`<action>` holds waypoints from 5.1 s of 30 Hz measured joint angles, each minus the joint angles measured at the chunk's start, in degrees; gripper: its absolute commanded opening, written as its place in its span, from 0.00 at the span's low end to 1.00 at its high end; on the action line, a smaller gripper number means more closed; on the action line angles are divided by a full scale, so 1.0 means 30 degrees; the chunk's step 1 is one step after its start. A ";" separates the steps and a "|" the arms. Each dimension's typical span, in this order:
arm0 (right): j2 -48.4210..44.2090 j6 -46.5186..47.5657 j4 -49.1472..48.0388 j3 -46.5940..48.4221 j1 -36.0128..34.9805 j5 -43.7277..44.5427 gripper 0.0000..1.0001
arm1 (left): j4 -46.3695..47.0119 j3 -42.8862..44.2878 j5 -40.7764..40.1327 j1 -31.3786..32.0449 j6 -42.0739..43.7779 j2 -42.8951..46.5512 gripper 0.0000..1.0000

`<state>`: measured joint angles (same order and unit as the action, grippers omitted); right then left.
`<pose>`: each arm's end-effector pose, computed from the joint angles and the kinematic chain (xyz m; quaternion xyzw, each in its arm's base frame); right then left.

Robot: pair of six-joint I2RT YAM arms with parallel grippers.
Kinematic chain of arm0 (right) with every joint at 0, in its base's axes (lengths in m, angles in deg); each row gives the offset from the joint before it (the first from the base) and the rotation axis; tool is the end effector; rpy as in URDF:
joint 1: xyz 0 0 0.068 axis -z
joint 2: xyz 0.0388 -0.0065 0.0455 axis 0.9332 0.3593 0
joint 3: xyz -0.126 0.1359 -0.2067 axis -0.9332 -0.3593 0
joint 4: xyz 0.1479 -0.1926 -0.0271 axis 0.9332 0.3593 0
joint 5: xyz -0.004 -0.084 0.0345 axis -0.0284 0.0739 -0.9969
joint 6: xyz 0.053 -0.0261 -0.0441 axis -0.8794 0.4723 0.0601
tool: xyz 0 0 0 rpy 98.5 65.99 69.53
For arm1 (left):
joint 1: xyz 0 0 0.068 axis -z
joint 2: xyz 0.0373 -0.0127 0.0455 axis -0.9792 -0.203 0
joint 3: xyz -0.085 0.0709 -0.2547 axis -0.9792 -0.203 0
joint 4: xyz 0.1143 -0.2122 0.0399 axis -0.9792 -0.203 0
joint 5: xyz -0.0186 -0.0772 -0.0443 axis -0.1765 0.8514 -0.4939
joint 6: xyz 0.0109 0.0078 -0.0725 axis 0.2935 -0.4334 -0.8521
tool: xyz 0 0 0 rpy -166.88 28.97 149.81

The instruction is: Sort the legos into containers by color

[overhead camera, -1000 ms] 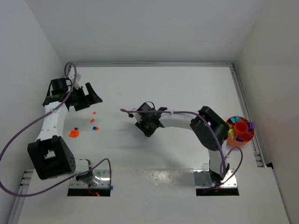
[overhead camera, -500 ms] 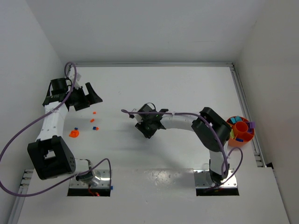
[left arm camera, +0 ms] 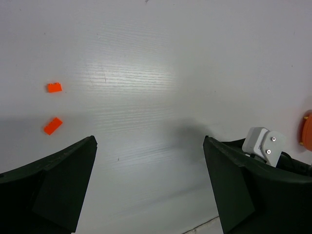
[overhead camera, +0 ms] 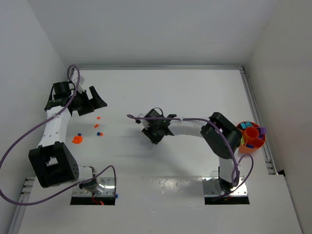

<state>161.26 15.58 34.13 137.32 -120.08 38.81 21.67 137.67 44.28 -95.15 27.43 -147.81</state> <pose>0.2374 0.2977 0.1249 -0.3822 0.8931 0.1252 0.2014 0.2727 0.0479 0.2791 -0.1452 0.8920 -0.2563 0.3430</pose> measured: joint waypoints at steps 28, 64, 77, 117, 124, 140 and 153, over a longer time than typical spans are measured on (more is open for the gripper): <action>-0.0663 0.0175 0.1049 -0.0488 0.0066 -0.0044 0.00 | 0.0561 0.0000 0.0226 0.0000 -0.0007 0.0015 0.99; -0.9078 0.8320 1.5329 0.5078 1.8425 0.3840 0.00 | 0.2973 0.0408 0.6594 0.1661 0.2586 -0.0481 0.99; -1.1854 1.0025 1.7413 0.3082 2.4553 0.4044 0.00 | 0.3308 0.2681 0.8255 0.3235 0.2667 -0.3060 0.99; -1.2123 1.2320 1.2699 -0.3672 3.0629 -0.1013 0.38 | 0.2259 0.2914 0.2528 0.4809 0.3512 -0.1588 0.99; -1.2138 1.2429 1.2429 -0.3803 3.0629 -0.1523 0.35 | 0.1457 0.3206 0.1778 0.4794 0.4707 -0.1530 0.99; -0.8575 1.2539 1.5205 0.3534 2.2148 -0.8327 0.26 | -0.4947 0.3534 0.1894 -0.2412 1.0346 -0.0444 0.96; -0.1464 0.6732 1.0193 0.6696 1.0061 -0.8932 0.25 | -0.8255 -0.2455 -0.2907 -0.4539 1.6670 0.1894 0.58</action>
<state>156.87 35.77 64.70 157.41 -89.89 12.01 -3.09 130.31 35.55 -108.77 77.44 -142.12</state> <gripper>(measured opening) 0.253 0.600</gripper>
